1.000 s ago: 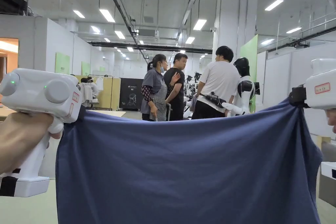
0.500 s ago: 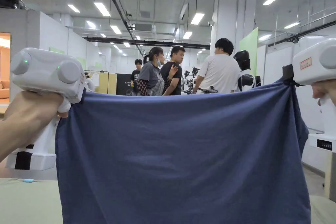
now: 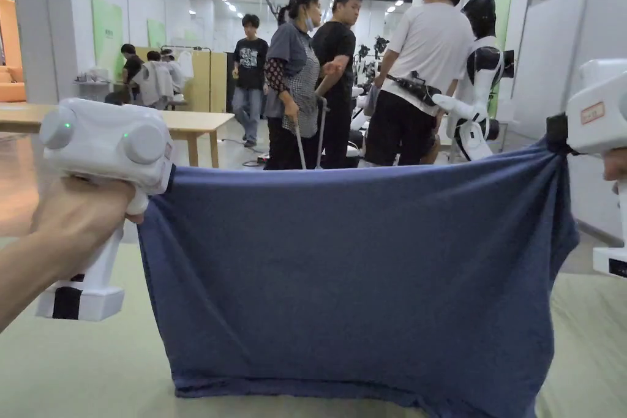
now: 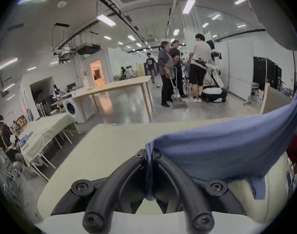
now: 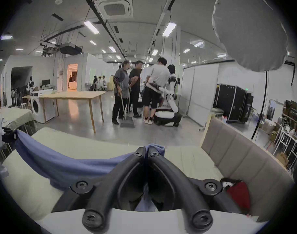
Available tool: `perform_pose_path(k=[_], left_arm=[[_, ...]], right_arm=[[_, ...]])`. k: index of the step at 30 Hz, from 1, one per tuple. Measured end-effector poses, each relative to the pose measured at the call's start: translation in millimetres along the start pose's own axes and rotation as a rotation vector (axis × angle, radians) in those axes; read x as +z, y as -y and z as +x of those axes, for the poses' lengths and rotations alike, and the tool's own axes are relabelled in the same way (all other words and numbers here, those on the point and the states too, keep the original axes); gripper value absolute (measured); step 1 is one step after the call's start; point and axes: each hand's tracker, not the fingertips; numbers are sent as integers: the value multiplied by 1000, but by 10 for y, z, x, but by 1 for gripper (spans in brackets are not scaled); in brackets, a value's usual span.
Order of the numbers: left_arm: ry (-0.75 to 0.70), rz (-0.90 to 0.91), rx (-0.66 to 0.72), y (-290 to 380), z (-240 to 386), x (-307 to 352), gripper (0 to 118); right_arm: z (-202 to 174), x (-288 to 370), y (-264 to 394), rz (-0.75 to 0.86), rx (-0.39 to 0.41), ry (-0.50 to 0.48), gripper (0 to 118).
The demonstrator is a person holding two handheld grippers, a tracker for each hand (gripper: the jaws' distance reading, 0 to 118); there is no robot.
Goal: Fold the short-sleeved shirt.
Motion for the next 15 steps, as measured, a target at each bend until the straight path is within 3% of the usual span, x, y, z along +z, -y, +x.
perform_pose_path(k=[5,9,15], left_arm=[[28,-89,-50,869,26,5,3],[76,-146,-50,1646,-90,354,3],[123,-229,-73,2794,-291,1112,3]], right_arm=[[-24,298,1051,-117,-6,-73,3],[-72,806,1819,-215,75,-105,3],[-54,1746,2951,-281,13,-137,3]])
